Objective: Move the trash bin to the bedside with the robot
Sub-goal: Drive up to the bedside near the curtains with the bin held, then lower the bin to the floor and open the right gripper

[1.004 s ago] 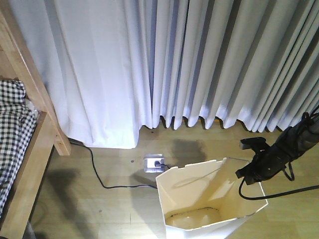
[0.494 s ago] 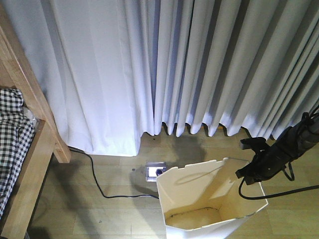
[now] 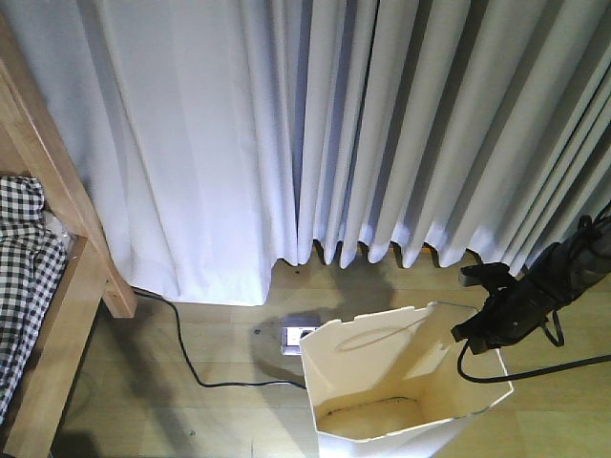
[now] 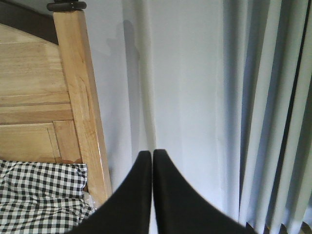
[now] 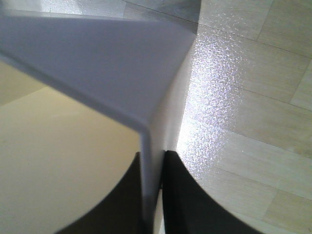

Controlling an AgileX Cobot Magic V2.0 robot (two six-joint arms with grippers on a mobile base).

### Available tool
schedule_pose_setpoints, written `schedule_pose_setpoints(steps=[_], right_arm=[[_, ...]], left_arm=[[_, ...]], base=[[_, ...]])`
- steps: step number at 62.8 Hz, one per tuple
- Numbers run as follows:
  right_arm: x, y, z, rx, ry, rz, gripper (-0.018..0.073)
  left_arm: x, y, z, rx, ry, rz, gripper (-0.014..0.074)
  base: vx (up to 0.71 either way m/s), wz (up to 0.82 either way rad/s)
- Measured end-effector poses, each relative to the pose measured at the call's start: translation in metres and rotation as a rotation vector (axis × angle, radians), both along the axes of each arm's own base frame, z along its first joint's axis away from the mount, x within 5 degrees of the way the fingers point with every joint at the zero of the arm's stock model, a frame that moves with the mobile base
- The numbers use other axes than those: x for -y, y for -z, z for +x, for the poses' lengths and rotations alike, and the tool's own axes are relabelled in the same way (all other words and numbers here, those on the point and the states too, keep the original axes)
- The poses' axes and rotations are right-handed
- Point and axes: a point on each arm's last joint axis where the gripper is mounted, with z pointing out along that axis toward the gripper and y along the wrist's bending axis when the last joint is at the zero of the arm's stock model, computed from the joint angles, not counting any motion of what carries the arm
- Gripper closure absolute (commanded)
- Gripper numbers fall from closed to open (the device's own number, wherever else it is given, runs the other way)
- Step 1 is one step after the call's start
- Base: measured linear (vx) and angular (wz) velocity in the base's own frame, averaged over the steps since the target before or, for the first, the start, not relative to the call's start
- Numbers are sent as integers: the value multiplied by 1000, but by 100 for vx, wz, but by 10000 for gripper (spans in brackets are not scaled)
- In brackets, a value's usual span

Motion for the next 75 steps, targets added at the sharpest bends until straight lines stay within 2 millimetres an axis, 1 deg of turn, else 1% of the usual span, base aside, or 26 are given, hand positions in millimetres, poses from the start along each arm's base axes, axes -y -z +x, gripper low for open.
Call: schedule_pose_setpoints(steps=[37,52,64,70,75], right_arm=[[0,0,0,-1,0,1,566],[-1,1,4,15,84,10,566],[0,15,18,27,115,29,564],[1,26,26,31,137,33,564],[2,38,29,27,145,34,564]], left_arm=[[0,0,0,0,0,0,603],[0,0,0,0,0,0,603],[0,0,0,0,0,0,603],[0,0,0,0,0,0,603],[0,0,0,0,0,0,603]], base=[[0,0],[0,0],[0,0],[0,0],[0,0]])
